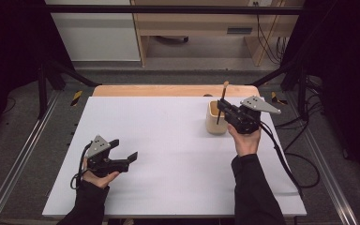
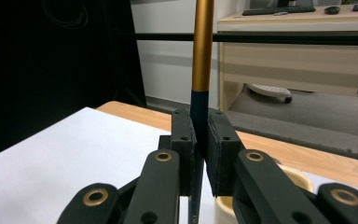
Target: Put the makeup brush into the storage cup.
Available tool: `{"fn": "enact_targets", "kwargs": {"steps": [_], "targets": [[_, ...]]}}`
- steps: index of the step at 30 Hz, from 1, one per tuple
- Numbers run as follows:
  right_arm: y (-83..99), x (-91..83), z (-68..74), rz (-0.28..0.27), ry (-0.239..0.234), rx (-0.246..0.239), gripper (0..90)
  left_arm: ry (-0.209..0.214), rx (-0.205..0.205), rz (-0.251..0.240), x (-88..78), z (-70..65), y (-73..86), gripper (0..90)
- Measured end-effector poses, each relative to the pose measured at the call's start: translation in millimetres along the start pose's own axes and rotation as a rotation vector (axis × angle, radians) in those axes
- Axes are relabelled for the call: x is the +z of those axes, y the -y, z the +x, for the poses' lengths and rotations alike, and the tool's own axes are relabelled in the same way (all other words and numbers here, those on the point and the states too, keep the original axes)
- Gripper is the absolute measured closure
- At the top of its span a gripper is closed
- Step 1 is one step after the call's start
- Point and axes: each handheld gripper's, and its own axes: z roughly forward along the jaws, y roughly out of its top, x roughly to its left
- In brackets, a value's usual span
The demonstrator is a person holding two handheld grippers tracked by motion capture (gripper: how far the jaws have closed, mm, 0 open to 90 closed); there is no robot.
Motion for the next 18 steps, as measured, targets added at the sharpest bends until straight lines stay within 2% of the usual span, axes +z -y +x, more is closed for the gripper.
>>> {"fn": "enact_targets", "kwargs": {"steps": [9,18], "targets": [[-9.5,9.6,-13.4,0.005,0.044,0.008,83.0,-0.006,-0.009,0.004,-3.6,5.4,2.8,10.0],[-9.0,23.6,-24.4,0.011,0.079,0.028,83.0,-0.01,-0.012,0.005,-5.2,8.4,4.2,10.0]]}}
